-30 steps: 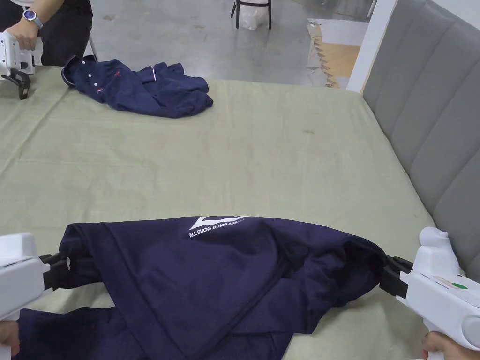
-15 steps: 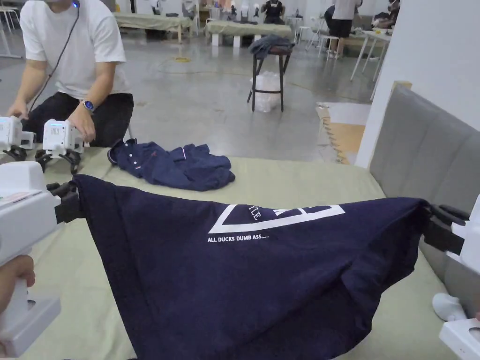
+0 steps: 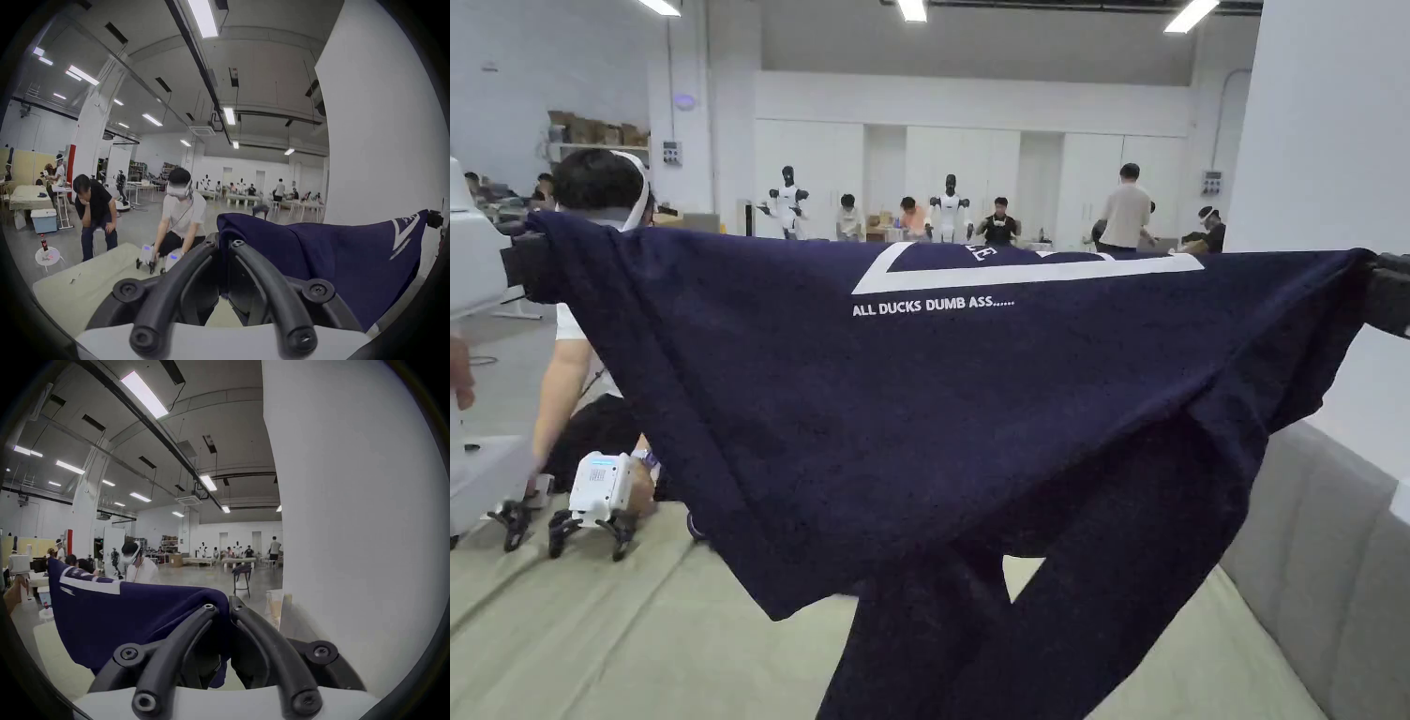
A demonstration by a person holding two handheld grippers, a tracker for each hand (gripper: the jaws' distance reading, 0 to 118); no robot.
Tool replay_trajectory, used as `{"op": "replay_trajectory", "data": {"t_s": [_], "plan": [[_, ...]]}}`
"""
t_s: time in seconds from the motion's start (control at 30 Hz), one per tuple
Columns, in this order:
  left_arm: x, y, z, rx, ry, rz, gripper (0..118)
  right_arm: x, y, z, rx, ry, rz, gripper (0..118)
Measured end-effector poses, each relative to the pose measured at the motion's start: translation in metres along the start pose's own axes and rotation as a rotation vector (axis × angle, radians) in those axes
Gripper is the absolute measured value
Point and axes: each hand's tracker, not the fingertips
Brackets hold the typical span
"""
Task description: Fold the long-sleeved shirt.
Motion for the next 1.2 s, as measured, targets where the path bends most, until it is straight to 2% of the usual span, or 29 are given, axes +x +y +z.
{"op": "replay_trajectory", "data": {"t_s": [0.13, 0.23, 0.3, 0.37, 0.6, 0.83, 0.93, 1.03, 1.17, 1.2], "plan": [[0.023, 0.046, -0.036, 0.054, 0.031, -0.051, 10, -0.007, 0.047, -0.042, 0.040, -0.045, 0.025, 4], [0.034, 0.070, -0.069, 0.063, 0.041, -0.033, 10, -0.012, 0.073, -0.074, 0.056, -0.106, 0.099, 4], [0.042, 0.080, -0.093, 0.067, 0.050, -0.040, 10, -0.010, 0.086, -0.096, 0.072, -0.126, 0.085, 4], [0.049, 0.085, -0.119, 0.072, 0.058, -0.064, 10, -0.008, 0.093, -0.119, 0.090, -0.144, 0.090, 4], [0.068, 0.093, -0.204, 0.067, 0.076, -0.017, 10, -0.003, 0.099, -0.189, 0.125, -0.207, 0.140, 4], [0.080, 0.045, -0.238, 0.028, 0.028, -0.047, 10, 0.015, 0.047, -0.222, 0.110, -0.233, 0.093, 4], [0.078, 0.006, -0.243, -0.038, 0.030, -0.085, 10, 0.022, 0.009, -0.224, 0.048, -0.209, 0.034, 4], [0.079, -0.047, -0.240, -0.126, 0.043, -0.161, 10, 0.026, -0.039, -0.222, -0.061, -0.198, 0.047, 4], [0.070, -0.119, -0.223, -0.242, 0.026, -0.143, 10, 0.028, -0.112, -0.203, -0.188, -0.185, 0.029, 4], [0.068, -0.138, -0.215, -0.280, 0.020, -0.175, 10, 0.028, -0.132, -0.195, -0.223, -0.187, 0.029, 4]]}}
